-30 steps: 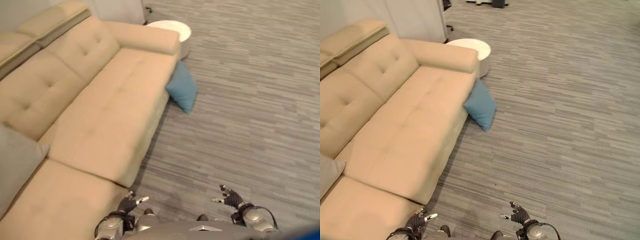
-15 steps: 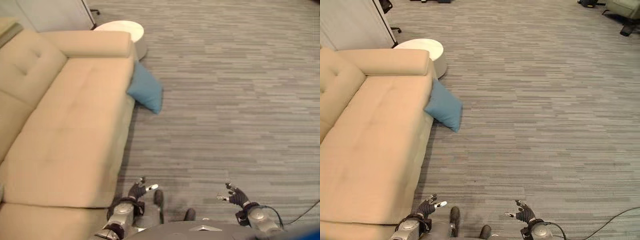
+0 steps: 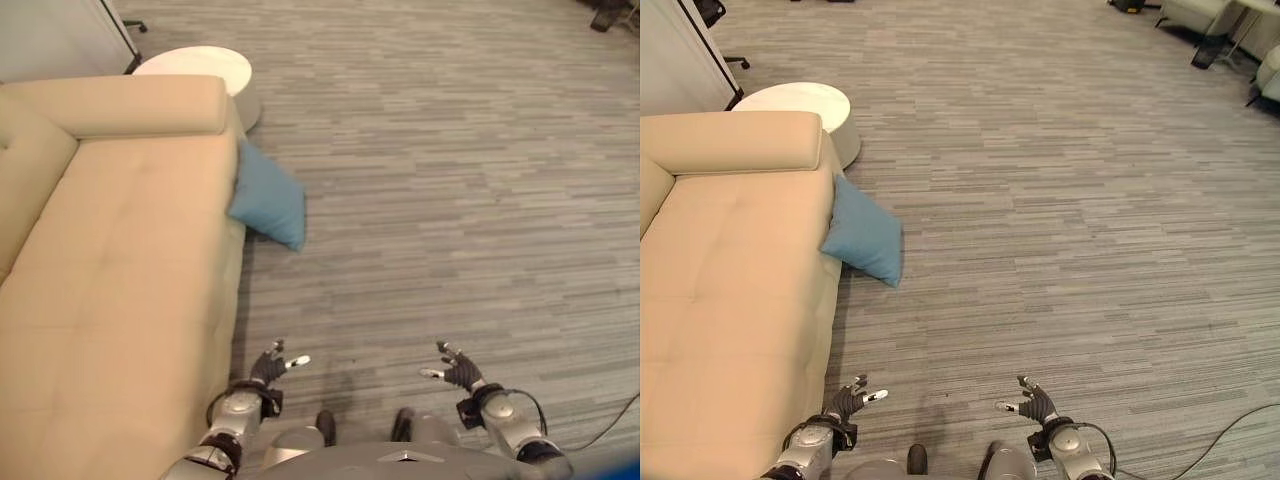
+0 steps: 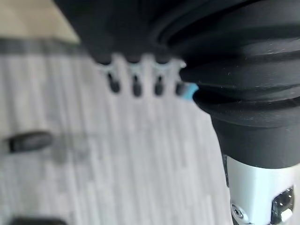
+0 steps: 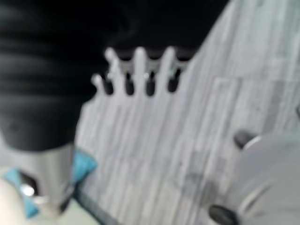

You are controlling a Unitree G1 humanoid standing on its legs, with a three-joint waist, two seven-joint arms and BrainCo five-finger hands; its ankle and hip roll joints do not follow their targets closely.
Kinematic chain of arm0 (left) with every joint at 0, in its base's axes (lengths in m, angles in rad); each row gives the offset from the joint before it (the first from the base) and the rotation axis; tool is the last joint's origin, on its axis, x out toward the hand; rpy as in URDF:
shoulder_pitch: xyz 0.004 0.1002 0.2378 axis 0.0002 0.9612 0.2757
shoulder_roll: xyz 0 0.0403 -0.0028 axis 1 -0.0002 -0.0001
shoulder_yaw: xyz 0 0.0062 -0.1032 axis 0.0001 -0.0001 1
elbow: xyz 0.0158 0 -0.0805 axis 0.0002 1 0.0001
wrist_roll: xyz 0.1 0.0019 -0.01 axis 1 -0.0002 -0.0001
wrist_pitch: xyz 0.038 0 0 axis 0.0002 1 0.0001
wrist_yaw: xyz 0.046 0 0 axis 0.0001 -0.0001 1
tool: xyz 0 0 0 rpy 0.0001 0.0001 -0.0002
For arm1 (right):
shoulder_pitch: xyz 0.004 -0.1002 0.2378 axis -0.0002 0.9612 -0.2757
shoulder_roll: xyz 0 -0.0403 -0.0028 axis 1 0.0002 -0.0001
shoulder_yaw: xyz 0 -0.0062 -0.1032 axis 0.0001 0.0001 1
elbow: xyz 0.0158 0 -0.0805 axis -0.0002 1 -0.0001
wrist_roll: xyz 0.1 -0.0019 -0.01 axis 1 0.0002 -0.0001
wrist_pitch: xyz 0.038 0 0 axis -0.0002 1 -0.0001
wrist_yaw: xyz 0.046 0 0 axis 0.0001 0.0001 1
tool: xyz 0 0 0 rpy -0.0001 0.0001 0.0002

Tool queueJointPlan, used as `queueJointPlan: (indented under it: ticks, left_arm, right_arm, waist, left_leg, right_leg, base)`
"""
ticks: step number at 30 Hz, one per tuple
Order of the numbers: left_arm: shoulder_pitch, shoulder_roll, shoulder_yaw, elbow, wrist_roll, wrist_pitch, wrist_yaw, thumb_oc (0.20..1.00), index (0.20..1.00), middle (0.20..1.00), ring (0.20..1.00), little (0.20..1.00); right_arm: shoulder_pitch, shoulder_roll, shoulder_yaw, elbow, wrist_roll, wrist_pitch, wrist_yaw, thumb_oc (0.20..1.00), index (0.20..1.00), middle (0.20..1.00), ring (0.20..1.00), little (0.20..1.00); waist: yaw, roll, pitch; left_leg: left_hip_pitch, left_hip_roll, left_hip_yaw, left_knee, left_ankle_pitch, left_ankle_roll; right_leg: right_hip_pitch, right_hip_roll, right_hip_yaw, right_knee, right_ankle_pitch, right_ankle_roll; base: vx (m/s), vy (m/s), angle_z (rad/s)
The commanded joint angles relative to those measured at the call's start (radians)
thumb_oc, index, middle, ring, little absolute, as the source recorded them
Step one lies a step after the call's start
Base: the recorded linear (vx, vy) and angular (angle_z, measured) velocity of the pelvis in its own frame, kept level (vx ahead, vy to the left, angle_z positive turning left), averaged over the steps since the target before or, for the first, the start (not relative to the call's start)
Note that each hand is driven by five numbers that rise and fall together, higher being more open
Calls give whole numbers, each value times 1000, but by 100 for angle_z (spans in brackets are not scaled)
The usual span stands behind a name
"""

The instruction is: Pick up all the scattered cushions and arrange them neatly on the sofa.

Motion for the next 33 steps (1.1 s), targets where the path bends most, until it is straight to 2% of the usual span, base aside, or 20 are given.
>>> queueJointPlan:
  ticks: [1,2,3,4,7,10,11,13,15,16,17,18,19,22,24,26,28,29,31,33]
  left_arm:
    - [-16,-24,0,-19,-12,-31,-6,1000,1000,1000,1000,1000]
    - [-7,-27,6,-10,-9,-31,-2,1000,1000,1000,1000,1000]
    - [-3,-35,5,-6,-16,-36,6,1000,1000,1000,1000,1000]
    - [-12,-29,0,-11,-17,-37,8,1000,1000,1000,1000,1000]
    - [-31,-25,-6,-13,-14,-36,19,1000,1000,1000,1000,1000]
    - [-41,-23,-7,-9,-13,-34,20,1000,1000,1000,1000,1000]
    - [-40,-21,-7,-11,-3,-33,22,1000,1000,1000,1000,1000]
    - [-30,-23,-3,-11,1,-31,22,1000,1000,1000,1000,1000]
    - [-25,-24,-2,-4,16,-30,21,1000,1000,1000,1000,1000]
    - [-23,-25,-1,-3,26,-26,20,1000,1000,1000,1000,1000]
    - [-23,-27,-1,-2,37,-23,20,1000,1000,1000,1000,1000]
    - [-18,-23,5,-5,36,-21,17,1000,1000,1000,1000,1000]
    - [-7,-19,15,-4,42,-22,28,1000,1000,1000,1000,1000]
    - [-2,-12,15,-5,38,-27,29,1000,1000,1000,1000,1000]
    - [-1,-4,8,-23,39,-26,27,1000,1000,1000,1000,1000]
    - [-10,-1,-2,-17,55,-21,29,1000,1000,1000,1000,1000]
    - [-14,0,-5,-14,60,-21,31,1000,1000,1000,1000,1000]
    - [-21,0,-8,-15,55,-20,36,1000,1000,1000,1000,1000]
    - [-30,-2,-15,-10,63,-21,37,1000,1000,1000,1000,1000]
    - [-27,-6,-24,6,87,-22,40,1000,1000,1000,1000,1000]
  right_arm:
    - [-22,-34,-2,-19,-7,-30,-12,1000,1000,1000,1000,1000]
    - [-16,-36,-5,-20,-12,-28,-13,1000,1000,1000,1000,1000]
    - [-4,-34,-21,-27,24,-37,-17,1000,1000,1000,1000,1000]
    - [2,-35,-12,-34,42,-43,-20,1000,1000,1000,1000,1000]
    - [-6,-36,2,-24,50,-43,-25,1000,1000,1000,1000,1000]
    - [-15,-34,5,-15,54,-38,-24,1000,1000,1000,1000,1000]
    - [-16,-37,6,-9,53,-41,-23,1000,1000,1000,1000,1000]
    - [-13,-32,10,-4,52,-43,-24,1000,1000,1000,1000,1000]
    - [-12,-31,12,-5,48,-45,-22,1000,1000,1000,1000,1000]
    - [-8,-32,13,-5,47,-48,-19,1000,1000,1000,1000,1000]
    - [-9,-32,15,-3,46,-48,-14,1000,1000,1000,1000,1000]
    - [-4,-28,14,-4,44,-47,-10,1000,1000,1000,1000,1000]
    - [-5,-13,24,-5,32,-44,-13,1000,1000,1000,1000,1000]
    - [-7,-3,26,-5,29,-46,-14,1000,1000,1000,1000,1000]
    - [-14,15,25,-16,26,-43,-15,1000,1000,1000,1000,1000]
    - [-21,19,29,-17,22,-39,-17,1000,1000,1000,1000,1000]
    - [-24,21,31,-15,20,-38,-18,1000,1000,1000,1000,1000]
    - [-22,15,39,-16,14,-37,-18,1000,1000,1000,1000,1000]
    - [-26,8,39,-19,11,-39,-21,1000,1000,1000,1000,1000]
    - [-32,3,44,-21,-7,-33,-26,1000,1000,1000,1000,1000]
  waist:
    - [2,-2,-19]
    - [-8,-13,-32]
    - [-21,-20,-39]
    - [-20,-44,-28]
    - [-3,-59,-2]
    - [13,-63,4]
    - [22,-63,0]
    - [39,-51,-1]
    - [46,-40,-2]
    - [42,-40,-4]
    - [46,-38,-1]
    - [52,-38,-6]
    - [76,-50,-19]
    - [84,-58,-31]
    - [86,-53,-33]
    - [72,-45,-32]
    - [67,-41,-34]
    - [60,-33,-30]
    - [51,-24,-27]
    - [31,-28,-17]
  left_leg:
    - [-6,-6,-107,109,-69,-47]
    - [8,-3,-109,121,-79,-61]
    - [-17,18,-89,231,-33,-108]
    - [-82,53,-43,383,7,-136]
    - [-174,78,-15,529,34,-146]
    - [-231,65,2,470,15,-132]
    - [-258,55,22,373,-1,-110]
    - [-276,58,51,249,56,-106]
    - [-302,75,93,166,133,-121]
    - [-311,87,133,134,136,-132]
    - [-323,103,180,129,160,-122]
    - [-301,106,179,114,166,-115]
    - [-297,73,117,137,148,-95]
    - [-278,61,126,130,136,-88]
    - [-229,27,114,116,100,-42]
    - [-197,14,88,99,84,-25]
    - [-185,11,77,91,80,-24]
    - [-147,1,45,63,74,-30]
    - [-131,3,25,56,63,-36]
    - [-95,-14,-23,61,30,-40]
  right_leg:
    - [96,55,-28,-50,146,11]
    - [114,76,-20,-82,135,4]
    - [150,103,-33,-100,124,-20]
    - [185,105,-65,-126,114,-42]
    - [239,124,-96,-161,88,-71]
    - [267,133,-104,-192,79,-67]
    - [285,146,-106,-209,70,-62]
    - [317,173,-103,-221,54,-55]
    - [345,199,-103,-224,30,-56]
    - [361,208,-99,-217,4,-53]
    - [362,218,-110,-204,-2,-61]
    - [370,224,-113,-195,-9,-60]
    - [382,215,-119,-156,-29,-57]
    - [386,202,-121,-105,-35,-39]
    - [329,138,-124,113,15,8]
    - [274,126,-93,202,41,16]
    - [257,127,-87,201,45,12]
    - [222,130,-72,140,23,-10]
    - [198,125,-72,74,22,-25]
    - [143,116,-22,-53,87,-16]
  base:
    - [357,-222,8]
    - [445,-355,52]
    - [439,-482,52]
    - [291,-437,52]
    - [148,-250,33]
    - [164,-94,9]
    - [251,-31,21]
    - [311,-18,11]
    - [308,8,13]
    - [285,21,-4]
    - [297,35,0]
    - [348,64,10]
    - [305,47,7]
    - [267,92,0]
    - [353,241,18]
    - [283,160,36]
    - [203,44,63]
    - [221,-7,56]
    - [243,-45,45]
    - [357,-111,70]
